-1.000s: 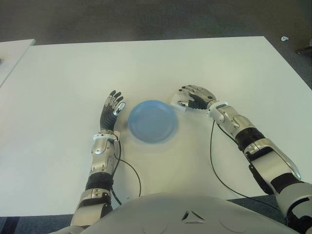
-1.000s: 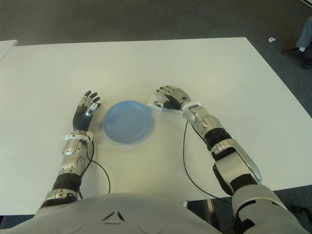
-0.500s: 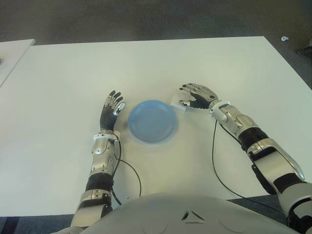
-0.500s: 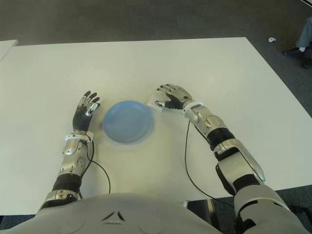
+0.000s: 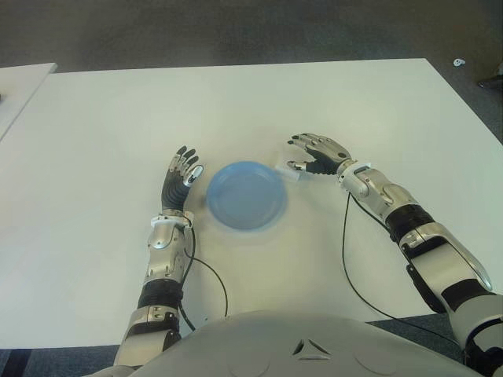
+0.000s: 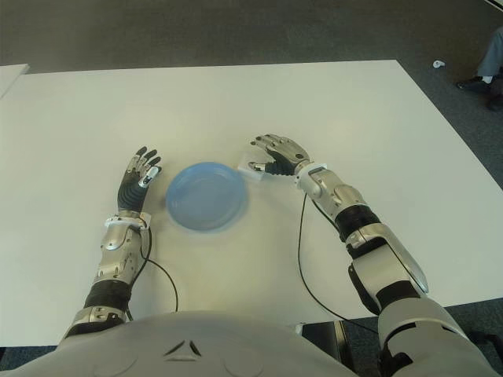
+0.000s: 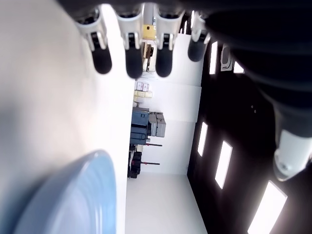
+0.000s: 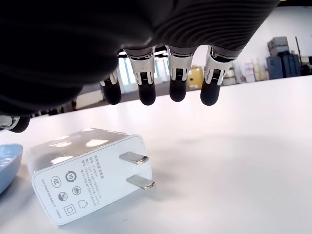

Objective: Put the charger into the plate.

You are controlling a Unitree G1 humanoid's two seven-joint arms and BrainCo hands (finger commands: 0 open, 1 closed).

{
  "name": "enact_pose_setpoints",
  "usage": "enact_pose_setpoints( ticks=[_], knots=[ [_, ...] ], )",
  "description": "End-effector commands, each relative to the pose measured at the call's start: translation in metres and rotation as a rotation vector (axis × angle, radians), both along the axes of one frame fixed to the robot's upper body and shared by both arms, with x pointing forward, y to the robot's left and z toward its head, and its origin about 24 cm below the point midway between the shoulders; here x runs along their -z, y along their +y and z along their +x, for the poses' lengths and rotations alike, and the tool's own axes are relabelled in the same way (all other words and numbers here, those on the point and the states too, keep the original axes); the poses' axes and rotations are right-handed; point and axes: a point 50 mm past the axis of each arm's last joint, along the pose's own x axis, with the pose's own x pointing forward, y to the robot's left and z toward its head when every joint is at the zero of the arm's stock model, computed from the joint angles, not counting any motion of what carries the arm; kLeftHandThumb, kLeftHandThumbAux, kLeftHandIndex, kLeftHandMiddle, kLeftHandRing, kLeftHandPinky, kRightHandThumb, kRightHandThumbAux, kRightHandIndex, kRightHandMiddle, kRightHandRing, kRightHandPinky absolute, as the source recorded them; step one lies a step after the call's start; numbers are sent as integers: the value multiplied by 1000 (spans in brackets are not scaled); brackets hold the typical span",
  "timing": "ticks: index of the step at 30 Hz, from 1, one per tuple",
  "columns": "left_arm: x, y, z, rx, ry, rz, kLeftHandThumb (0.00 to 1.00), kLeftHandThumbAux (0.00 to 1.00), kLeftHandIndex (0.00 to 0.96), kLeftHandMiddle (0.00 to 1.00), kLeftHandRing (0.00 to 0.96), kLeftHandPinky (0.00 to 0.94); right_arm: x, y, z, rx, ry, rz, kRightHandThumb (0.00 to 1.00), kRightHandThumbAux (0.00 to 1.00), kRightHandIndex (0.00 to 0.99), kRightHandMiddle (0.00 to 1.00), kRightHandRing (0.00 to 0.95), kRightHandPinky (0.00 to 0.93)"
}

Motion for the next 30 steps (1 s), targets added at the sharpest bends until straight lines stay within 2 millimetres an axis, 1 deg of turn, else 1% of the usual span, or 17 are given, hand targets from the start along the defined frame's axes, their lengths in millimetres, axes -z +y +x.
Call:
enact_pose_setpoints(
  ticks=[1, 18, 30],
  knots=[
    [21, 0, -13, -18, 128, -29, 0, 577, 104, 156, 162, 174, -3, -1, 1, -10, 9, 5, 298, 129, 0, 0, 0, 0],
    [21, 0, -13, -44, 129, -26, 0, 548, 112, 163, 154, 137, -2, -4, -2, -60, 16, -21, 307, 128, 0, 0, 0, 0],
    [20, 0, -12, -42, 129, 3, 0, 543, 114, 165, 160, 158, 8, -5, -5, -72, 24, -45, 302, 111, 0, 0, 0, 0]
  ],
)
